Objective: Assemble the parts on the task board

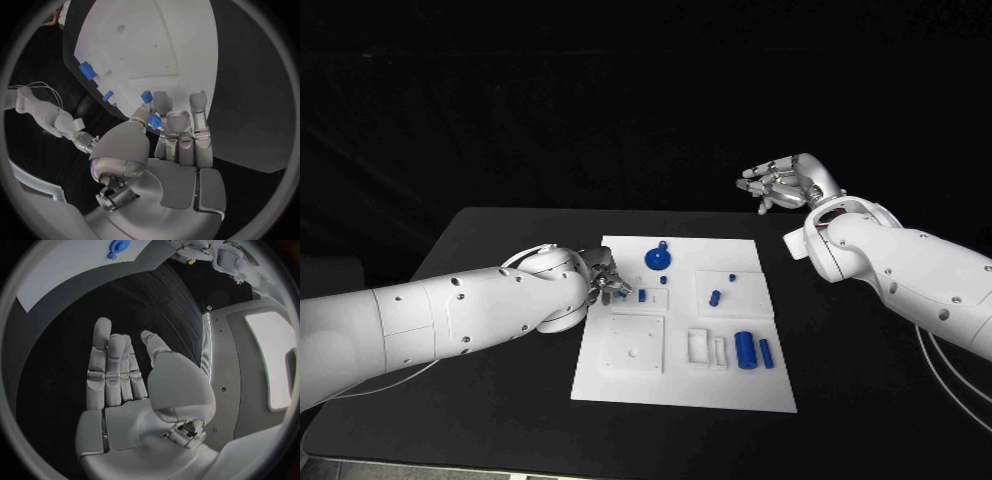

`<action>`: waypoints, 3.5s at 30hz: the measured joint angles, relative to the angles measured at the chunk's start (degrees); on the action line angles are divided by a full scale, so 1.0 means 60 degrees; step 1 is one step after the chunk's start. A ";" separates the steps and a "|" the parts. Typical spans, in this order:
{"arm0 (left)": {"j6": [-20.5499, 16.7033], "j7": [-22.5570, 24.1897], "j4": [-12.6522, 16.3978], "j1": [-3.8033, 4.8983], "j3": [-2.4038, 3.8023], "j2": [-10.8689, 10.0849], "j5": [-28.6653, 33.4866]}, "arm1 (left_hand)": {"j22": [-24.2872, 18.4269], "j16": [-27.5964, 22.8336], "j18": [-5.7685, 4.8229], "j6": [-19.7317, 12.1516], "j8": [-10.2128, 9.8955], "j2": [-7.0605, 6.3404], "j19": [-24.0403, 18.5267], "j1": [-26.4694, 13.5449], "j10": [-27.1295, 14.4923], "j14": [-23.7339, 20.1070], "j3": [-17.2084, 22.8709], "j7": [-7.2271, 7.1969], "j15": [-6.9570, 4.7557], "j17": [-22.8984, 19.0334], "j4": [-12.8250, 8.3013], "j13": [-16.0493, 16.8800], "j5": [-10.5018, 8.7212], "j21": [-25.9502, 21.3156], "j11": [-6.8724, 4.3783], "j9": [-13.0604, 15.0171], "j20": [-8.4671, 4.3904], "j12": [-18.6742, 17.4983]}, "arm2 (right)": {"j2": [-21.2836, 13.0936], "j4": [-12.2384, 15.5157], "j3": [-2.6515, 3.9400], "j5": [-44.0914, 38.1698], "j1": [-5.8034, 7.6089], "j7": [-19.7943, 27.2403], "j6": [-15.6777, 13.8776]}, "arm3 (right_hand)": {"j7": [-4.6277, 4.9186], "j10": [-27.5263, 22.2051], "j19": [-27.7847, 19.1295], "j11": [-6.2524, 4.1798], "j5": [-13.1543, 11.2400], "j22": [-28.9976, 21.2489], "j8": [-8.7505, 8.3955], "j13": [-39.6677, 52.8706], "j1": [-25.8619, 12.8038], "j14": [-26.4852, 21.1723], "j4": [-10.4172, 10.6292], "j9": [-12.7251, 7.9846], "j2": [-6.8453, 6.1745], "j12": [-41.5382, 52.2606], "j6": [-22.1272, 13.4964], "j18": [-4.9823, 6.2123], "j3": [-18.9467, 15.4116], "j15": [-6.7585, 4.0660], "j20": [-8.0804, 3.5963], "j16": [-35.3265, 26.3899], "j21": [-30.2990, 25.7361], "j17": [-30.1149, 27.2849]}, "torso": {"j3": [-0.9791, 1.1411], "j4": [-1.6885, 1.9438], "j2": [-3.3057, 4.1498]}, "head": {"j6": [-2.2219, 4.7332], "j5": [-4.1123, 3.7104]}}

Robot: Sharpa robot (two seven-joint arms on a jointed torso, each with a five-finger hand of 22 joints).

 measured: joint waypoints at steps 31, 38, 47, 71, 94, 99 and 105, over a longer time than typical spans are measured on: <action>0.0357 0.0043 -0.0470 -0.0087 0.0012 0.0339 -0.0138 | -0.0004 -0.0037 -0.0001 0.0000 0.0036 0.0025 -0.0001 0.0025 -0.0025 -0.0002 0.0000 0.0000 0.0002 0.0028 0.0000 0.0002 -0.0052 0.0000 -0.0021 -0.0010 0.0000 -0.0001 | 0.0028 0.0024 0.0000 0.0008 0.0006 0.0015 0.0020 | -0.0001 -0.0001 0.0000 0.0000 0.0078 -0.0082 0.0000 -0.0064 -0.0051 -0.0032 0.0031 -0.0008 -0.0050 0.0047 0.0001 -0.0002 0.0083 -0.0035 -0.0001 0.0000 0.0000 -0.0027 | -0.0015 0.0049 0.0024 | -0.0033 -0.0076; 0.0377 0.0060 -0.0479 -0.0093 0.0015 0.0361 -0.0183 | -0.0004 -0.0037 -0.0001 0.0000 0.0036 0.0026 0.0000 0.0026 -0.0021 -0.0002 0.0000 0.0000 0.0002 0.0027 -0.0001 0.0010 -0.0054 0.0020 -0.0017 -0.0004 0.0000 -0.0001 | 0.0028 0.0053 0.0000 0.0008 0.0006 0.0019 0.0021 | -0.0001 -0.0001 0.0000 0.0000 0.0158 -0.0092 0.0000 -0.0067 -0.0050 -0.0032 0.0041 -0.0007 -0.0050 0.0047 0.0001 -0.0002 0.0093 -0.0035 -0.0001 0.0000 0.0000 -0.0038 | -0.0015 0.0054 0.0025 | -0.0037 -0.0088; 0.0486 0.0085 -0.0498 -0.0093 0.0023 0.0370 -0.0212 | -0.0005 -0.0037 -0.0001 0.0000 0.0033 0.0026 -0.0001 0.0026 -0.0019 -0.0002 -0.0001 0.0000 0.0003 0.0040 -0.0001 0.0017 -0.0070 0.0043 -0.0014 -0.0007 0.0000 -0.0002 | 0.0028 0.0060 0.0000 0.0008 0.0006 0.0022 0.0033 | -0.0001 -0.0001 0.0001 0.0000 0.0157 -0.0106 0.0000 -0.0080 -0.0088 -0.0032 0.0041 -0.0007 -0.0088 0.0047 0.0001 -0.0002 0.0093 -0.0035 -0.0001 0.0001 0.0000 -0.0037 | -0.0018 0.0062 0.0025 | -0.0044 -0.0103; 0.0820 0.0156 -0.0533 -0.0074 0.0055 0.0373 -0.0244 | -0.0007 -0.0037 -0.0002 -0.0029 0.0081 0.0002 -0.0036 0.0073 -0.0001 -0.0002 -0.0001 -0.0029 0.0003 0.0047 -0.0001 0.0036 -0.0070 0.0043 0.0003 -0.0010 0.0035 -0.0002 | 0.0077 0.0028 0.0000 0.0007 0.0006 0.0028 0.0076 | -0.0001 0.0000 0.0001 0.0000 0.0240 -0.0134 0.0000 -0.0090 -0.0089 -0.0032 0.0067 -0.0005 -0.0088 0.0047 0.0001 -0.0003 0.0119 -0.0034 -0.0001 0.0000 0.0035 -0.0045 | -0.0024 0.0081 0.0038 | -0.0088 -0.0101; 0.1190 0.0161 -0.0862 -0.0064 0.0091 0.0620 -0.0232 | -0.0002 -0.0037 -0.0002 -0.0006 0.0116 0.0003 -0.0036 0.0073 -0.0017 -0.0002 -0.0002 -0.0029 0.0004 0.0045 -0.0002 0.0075 -0.0110 0.0043 -0.0012 0.0014 0.0035 -0.0002 | 0.0124 -0.0012 0.0000 0.0007 0.0006 0.0036 0.0112 | -0.0001 -0.0001 0.0001 0.0000 0.0352 -0.0159 0.0000 -0.0108 -0.0088 -0.0031 0.0067 -0.0004 -0.0088 0.0047 0.0001 -0.0003 0.0172 -0.0034 -0.0001 0.0001 0.0035 -0.0053 | -0.0024 0.0082 0.0038 | -0.0142 -0.0141; 0.1250 0.0153 -0.0868 -0.0062 0.0100 0.0627 -0.0239 | -0.0003 -0.0037 -0.0002 -0.0001 0.0116 0.0003 -0.0036 0.0073 -0.0017 -0.0002 -0.0002 -0.0033 0.0005 0.0044 -0.0002 0.0074 -0.0116 0.0043 -0.0012 0.0009 0.0035 -0.0002 | 0.0135 -0.0026 0.0000 0.0007 0.0006 0.0038 0.0121 | -0.0001 -0.0001 0.0001 0.0000 0.0369 -0.0168 0.0000 -0.0108 -0.0088 -0.0031 0.0067 -0.0004 -0.0088 0.0047 0.0001 -0.0004 0.0172 -0.0034 -0.0001 0.0001 0.0034 -0.0053 | -0.0026 0.0089 0.0038 | -0.0144 -0.0142; 0.1304 0.0151 -0.0881 -0.0057 0.0111 0.0634 -0.0245 | -0.0004 -0.0037 -0.0002 0.0008 0.0119 0.0003 -0.0036 0.0072 -0.0017 -0.0003 -0.0002 -0.0041 0.0005 0.0055 -0.0003 0.0073 -0.0146 0.0043 -0.0012 0.0009 0.0035 -0.0002 | 0.0139 -0.0032 0.0000 0.0007 0.0006 0.0041 0.0130 | -0.0001 -0.0001 0.0001 0.0000 0.0369 -0.0168 0.0000 -0.0108 -0.0088 -0.0031 0.0093 -0.0003 -0.0088 0.0046 0.0001 -0.0004 0.0198 -0.0034 -0.0001 0.0001 0.0034 -0.0053 | -0.0027 0.0094 0.0046 | -0.0141 -0.0142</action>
